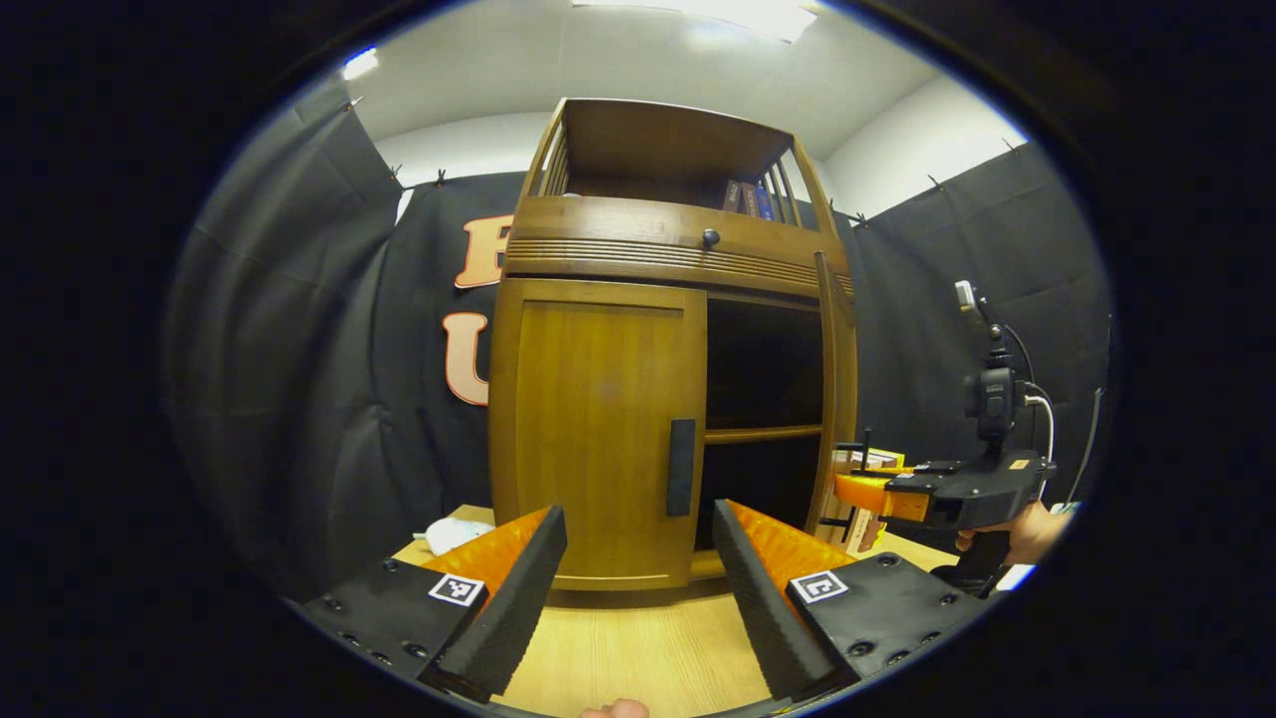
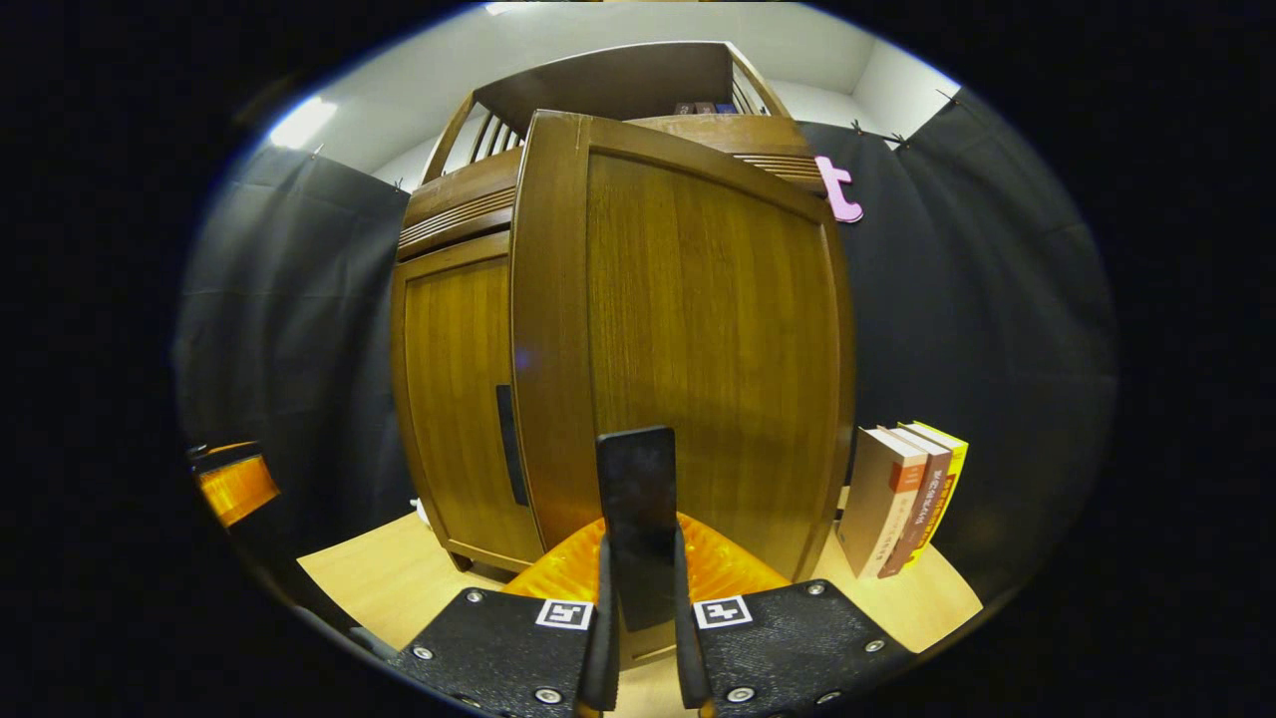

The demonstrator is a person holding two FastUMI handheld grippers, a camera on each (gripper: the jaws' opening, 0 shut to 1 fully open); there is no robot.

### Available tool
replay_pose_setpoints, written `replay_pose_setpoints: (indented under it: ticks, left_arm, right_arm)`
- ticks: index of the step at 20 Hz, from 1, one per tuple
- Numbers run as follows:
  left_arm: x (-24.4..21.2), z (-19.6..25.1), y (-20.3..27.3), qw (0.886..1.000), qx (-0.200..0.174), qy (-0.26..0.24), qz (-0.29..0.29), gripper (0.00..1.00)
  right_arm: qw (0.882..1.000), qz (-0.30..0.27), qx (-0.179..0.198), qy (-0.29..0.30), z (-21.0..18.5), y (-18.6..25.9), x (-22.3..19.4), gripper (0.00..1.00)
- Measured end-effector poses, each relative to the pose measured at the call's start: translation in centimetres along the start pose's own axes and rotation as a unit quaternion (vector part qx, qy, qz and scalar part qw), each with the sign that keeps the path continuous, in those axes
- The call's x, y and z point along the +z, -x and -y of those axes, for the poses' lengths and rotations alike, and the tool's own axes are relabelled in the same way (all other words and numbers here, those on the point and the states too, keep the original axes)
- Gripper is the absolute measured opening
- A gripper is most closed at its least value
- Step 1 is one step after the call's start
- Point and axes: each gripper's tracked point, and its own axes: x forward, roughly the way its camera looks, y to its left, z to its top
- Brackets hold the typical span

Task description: Open the right door of the double-door shoe cabinet with the right hand, and open the left door with the left hand.

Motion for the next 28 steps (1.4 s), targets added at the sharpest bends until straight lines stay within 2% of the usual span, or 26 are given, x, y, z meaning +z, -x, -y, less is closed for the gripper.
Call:
replay_pose_setpoints:
  ticks: [4, 5, 6, 10, 14, 15, 16, 22, 26, 28]
  left_arm:
    - [-0.4, 1.3, 0.0, 1.000, -0.008, 0.003, -0.003, 0.96]
    - [-0.6, 1.5, 0.0, 1.000, -0.009, 0.004, -0.004, 0.95]
    - [-0.7, 1.6, 0.0, 1.000, -0.009, 0.004, -0.005, 0.96]
    - [-1.4, 1.7, -0.5, 1.000, -0.003, -0.005, -0.016, 0.94]
    - [-2.2, 1.5, -0.8, 1.000, 0.003, -0.004, -0.022, 0.95]
    - [-2.3, 1.4, -0.9, 1.000, 0.005, -0.005, -0.021, 0.96]
    - [-2.6, 1.4, -1.2, 1.000, 0.008, -0.008, -0.025, 0.96]
    - [-3.3, 1.5, -1.6, 0.999, 0.017, -0.018, -0.028, 0.96]
    - [-4.3, 1.5, -1.8, 0.998, 0.030, -0.031, -0.035, 0.96]
    - [-4.7, 1.5, -2.1, 0.998, 0.032, -0.023, -0.040, 0.95]
  right_arm:
    - [1.000, -0.007, -0.022, -0.006, 2.4, 2.4, -0.3, 0.23]
    - [1.000, -0.008, -0.024, -0.006, 2.9, 2.9, -0.2, 0.26]
    - [1.000, -0.009, -0.026, -0.005, 3.7, 3.8, -0.1, 0.22]
    - [0.999, -0.013, -0.046, 0.003, 5.9, 5.4, -0.1, 0.22]
    - [0.998, -0.010, -0.063, 0.002, 8.3, 6.5, -0.1, 0.17]
    - [0.998, -0.010, -0.065, 0.004, 8.9, 6.7, -0.1, 0.22]
    - [0.998, -0.011, -0.066, 0.008, 9.4, 7.0, 0.0, 0.14]
    - [0.995, 0.002, -0.098, 0.002, 13.2, 8.3, 0.3, 0.06]
    - [0.995, 0.010, -0.098, 0.014, 14.7, 8.7, 0.4, 0.06]
    - [0.996, 0.013, -0.081, 0.026, 15.0, 8.8, 0.5, 0.05]
